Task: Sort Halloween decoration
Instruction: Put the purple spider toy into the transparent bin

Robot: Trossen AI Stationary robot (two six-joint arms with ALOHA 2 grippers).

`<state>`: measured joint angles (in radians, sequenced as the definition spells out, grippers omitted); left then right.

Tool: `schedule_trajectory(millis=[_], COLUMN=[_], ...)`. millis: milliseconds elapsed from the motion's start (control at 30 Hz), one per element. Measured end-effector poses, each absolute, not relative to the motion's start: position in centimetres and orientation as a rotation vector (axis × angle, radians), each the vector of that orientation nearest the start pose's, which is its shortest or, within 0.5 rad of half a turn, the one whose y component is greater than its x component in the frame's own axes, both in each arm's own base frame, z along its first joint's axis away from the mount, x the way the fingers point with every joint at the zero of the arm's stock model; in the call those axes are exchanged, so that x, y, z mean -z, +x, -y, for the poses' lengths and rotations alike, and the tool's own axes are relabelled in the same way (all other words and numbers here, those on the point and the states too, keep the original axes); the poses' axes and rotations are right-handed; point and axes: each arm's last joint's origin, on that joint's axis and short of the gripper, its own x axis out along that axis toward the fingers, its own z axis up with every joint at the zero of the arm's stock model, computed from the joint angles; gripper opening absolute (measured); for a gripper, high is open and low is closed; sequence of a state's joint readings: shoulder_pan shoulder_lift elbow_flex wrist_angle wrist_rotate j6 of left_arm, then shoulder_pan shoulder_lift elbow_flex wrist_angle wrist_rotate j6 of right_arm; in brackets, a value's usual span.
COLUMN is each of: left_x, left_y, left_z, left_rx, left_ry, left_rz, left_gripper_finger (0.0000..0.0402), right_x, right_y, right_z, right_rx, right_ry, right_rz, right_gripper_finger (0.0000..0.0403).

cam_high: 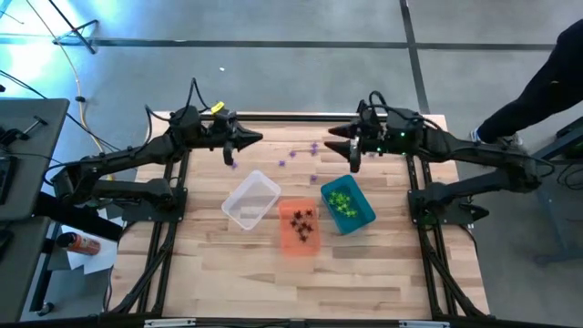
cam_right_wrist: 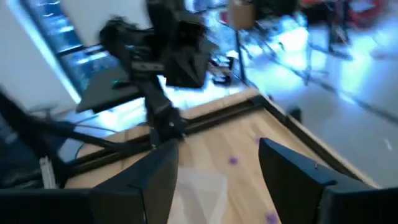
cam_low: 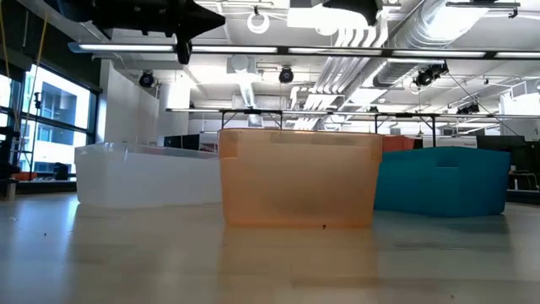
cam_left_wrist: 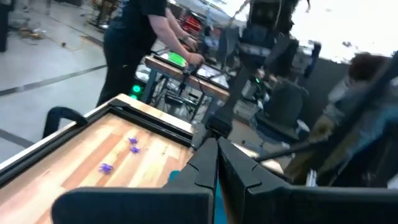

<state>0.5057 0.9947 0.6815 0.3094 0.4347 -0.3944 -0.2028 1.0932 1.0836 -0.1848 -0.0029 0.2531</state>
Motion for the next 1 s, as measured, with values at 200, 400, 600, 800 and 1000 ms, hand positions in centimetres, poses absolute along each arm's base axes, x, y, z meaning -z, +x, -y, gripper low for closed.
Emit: schedule_trajectory(millis=[200, 400, 600, 800, 1000], left_x=[-30.5, -30.5, -30.5, -30.4, -28.4], left_y=[20.9, 21.2, 21.3, 21.2, 19.7], left_z=[-7.7, -7.0, -6.8, -7.2, -9.0], left_rx=[-0.022, -0.080, -0.079, -0.168, -0.498], left_ry=[-0.303, -0.255, -0.238, -0.338, -0.438], left_rz=[-0.014, -0.007, -0.007, -0.072, -0.556], left_gripper_finger=[0.0001, 0.0023, 0.0053, 0.0077, 0.0139], right_x=[-36.8, -36.8, -37.1, -36.9, -36.4], right_y=[25.0, 25.1, 25.2, 25.2, 25.0], right_z=[4.9, 5.1, 4.9, 4.9, 4.9], right_rx=[0.180, 0.172, 0.126, 0.132, 0.141], right_ry=[0.195, 0.138, 0.152, 0.157, 0.163], right_rz=[-0.190, -0.182, -0.163, -0.178, -0.229], right_gripper_finger=[0.0165, 0.0049, 0.0010, 0.0007, 0.0003])
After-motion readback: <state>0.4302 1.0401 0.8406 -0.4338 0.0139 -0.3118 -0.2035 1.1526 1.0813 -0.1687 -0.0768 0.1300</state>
